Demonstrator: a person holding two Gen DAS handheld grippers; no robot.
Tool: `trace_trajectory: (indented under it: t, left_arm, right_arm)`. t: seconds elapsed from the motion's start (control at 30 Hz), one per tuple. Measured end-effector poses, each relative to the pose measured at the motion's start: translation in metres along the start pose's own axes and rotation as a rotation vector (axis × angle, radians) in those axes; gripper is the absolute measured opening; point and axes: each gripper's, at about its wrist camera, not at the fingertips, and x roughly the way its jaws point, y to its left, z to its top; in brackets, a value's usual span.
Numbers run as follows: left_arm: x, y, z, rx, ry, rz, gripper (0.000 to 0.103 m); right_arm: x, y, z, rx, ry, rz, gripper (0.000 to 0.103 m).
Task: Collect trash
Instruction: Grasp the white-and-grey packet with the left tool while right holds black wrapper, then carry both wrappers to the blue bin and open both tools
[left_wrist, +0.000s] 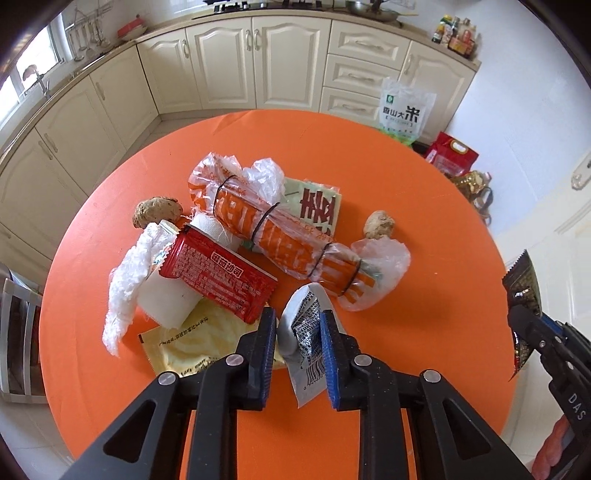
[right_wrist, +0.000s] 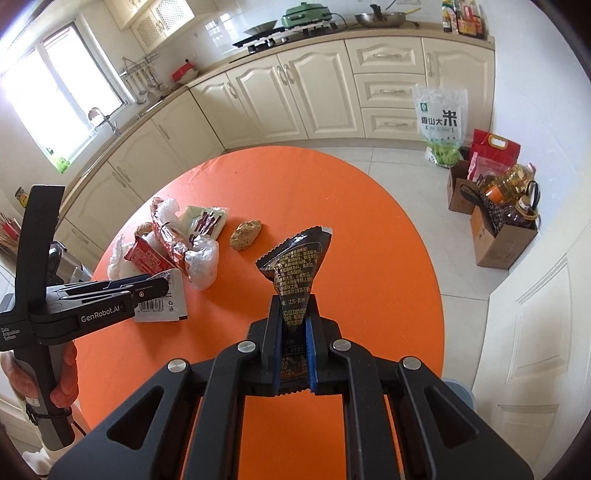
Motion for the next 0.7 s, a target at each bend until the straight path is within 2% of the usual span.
trace_trajectory:
  t: [0.27, 0.43, 0.7]
  left_arm:
    - [-0.038, -0.008, -0.025, 0.045, -0.064, -0.035, 0.017]
    - [-0.062, -0.017, -0.042, 0.068, -0.076, -0.059, 0.015]
    - [-0.095, -0.05, -0.067, 0.138, -0.123, -0.091, 0.013]
  right_arm:
    - [-0.044, 0.002, -0.015, 0.015, -0.043, -0.039, 0.01]
    - [-0.075, -0.006, -0.027, 0.024, -0.072, -0.067, 0.01]
    - [-0.121, -0.021, -0.051, 0.061, -0.12, -0.122, 0.01]
